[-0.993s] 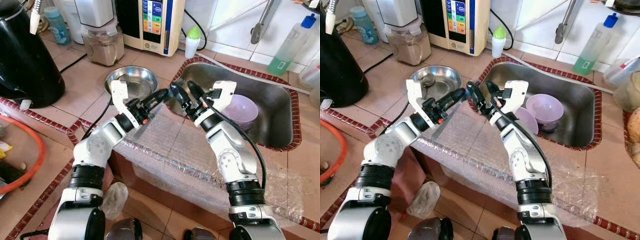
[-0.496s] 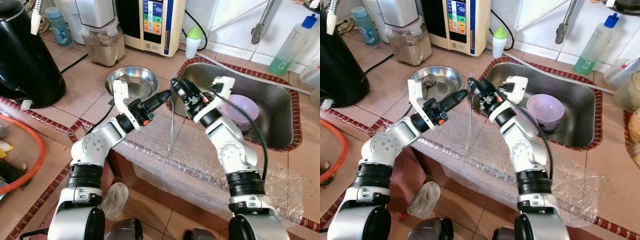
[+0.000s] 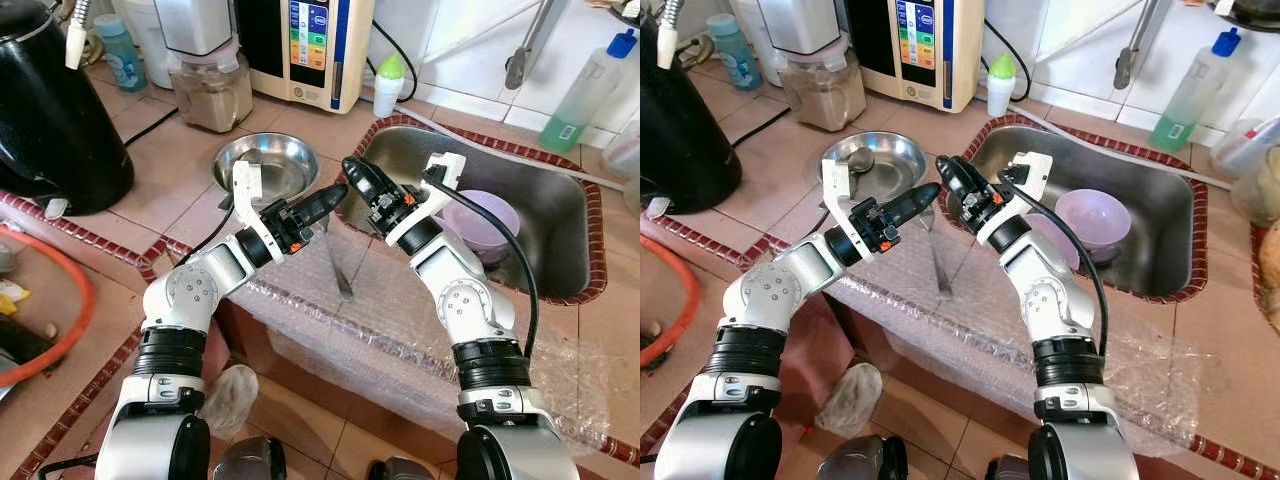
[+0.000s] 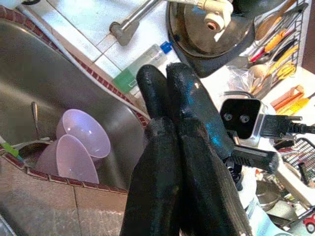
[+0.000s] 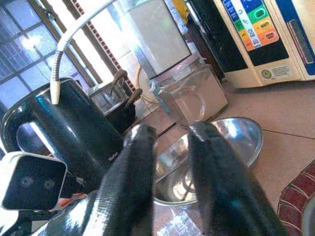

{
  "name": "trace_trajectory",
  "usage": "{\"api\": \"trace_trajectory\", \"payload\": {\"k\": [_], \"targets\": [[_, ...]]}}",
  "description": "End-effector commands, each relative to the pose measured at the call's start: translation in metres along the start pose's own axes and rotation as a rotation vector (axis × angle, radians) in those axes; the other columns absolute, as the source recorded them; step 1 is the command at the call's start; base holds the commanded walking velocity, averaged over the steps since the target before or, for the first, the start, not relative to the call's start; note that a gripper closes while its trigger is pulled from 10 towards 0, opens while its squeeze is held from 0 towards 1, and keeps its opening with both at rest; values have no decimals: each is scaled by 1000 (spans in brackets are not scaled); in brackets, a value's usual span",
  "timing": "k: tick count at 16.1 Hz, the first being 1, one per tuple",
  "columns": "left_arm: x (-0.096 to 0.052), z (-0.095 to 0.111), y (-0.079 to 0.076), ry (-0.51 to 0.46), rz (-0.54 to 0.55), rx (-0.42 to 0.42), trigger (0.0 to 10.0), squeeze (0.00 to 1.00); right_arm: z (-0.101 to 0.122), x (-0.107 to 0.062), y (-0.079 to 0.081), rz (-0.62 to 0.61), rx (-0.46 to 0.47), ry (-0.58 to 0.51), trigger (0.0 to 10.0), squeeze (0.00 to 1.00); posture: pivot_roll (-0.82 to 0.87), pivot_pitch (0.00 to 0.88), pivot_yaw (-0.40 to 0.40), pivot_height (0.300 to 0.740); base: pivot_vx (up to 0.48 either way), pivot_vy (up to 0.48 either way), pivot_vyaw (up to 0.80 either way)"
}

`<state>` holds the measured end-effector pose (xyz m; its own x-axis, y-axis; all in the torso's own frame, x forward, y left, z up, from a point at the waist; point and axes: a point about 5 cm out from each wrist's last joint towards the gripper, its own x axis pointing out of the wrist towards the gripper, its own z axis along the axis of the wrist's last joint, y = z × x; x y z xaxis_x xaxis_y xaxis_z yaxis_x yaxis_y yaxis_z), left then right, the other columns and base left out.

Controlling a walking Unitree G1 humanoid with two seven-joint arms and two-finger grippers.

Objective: Kitchen organization

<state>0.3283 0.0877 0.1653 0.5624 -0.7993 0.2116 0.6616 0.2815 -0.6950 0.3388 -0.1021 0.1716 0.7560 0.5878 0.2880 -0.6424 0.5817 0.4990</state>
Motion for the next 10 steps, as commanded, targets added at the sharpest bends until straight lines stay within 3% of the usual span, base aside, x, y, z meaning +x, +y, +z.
{"api": "trace_trajectory", "payload": {"k": [1,2,3,5,6,7,10], "targets": [[1,6,-3,0,11,57,0,0,-1,-2,-2,-18,-18,12,0,0,2,0,45,740,0,0,0],[0,9,1,-16,64,107,0,0,0,-3,-3,-24,-66,27,0,0,2,0,45,740,0,0,0],[-3,10,9,-16,167,213,0,0,0,-4,-4,-32,-111,40,0,0,4,4,37,740,0,0,0],[-9,15,17,-60,281,309,0,0,1,-3,-8,-78,-221,62,0,0,6,14,33,740,0,0,0],[-17,20,25,-86,423,447,4000,0,4,-3,-16,-169,-387,90,4745,0,8,17,32,740,0,0,0],[-19,19,23,-80,432,493,10000,1000,6,-4,-19,-190,-423,97,10000,1000,7,21,32,740,0,0,0],[-22,-2,7,12,409,652,10000,1000,9,-17,-29,-266,-565,139,10000,1000,6,38,35,740,0,0,0]]}}
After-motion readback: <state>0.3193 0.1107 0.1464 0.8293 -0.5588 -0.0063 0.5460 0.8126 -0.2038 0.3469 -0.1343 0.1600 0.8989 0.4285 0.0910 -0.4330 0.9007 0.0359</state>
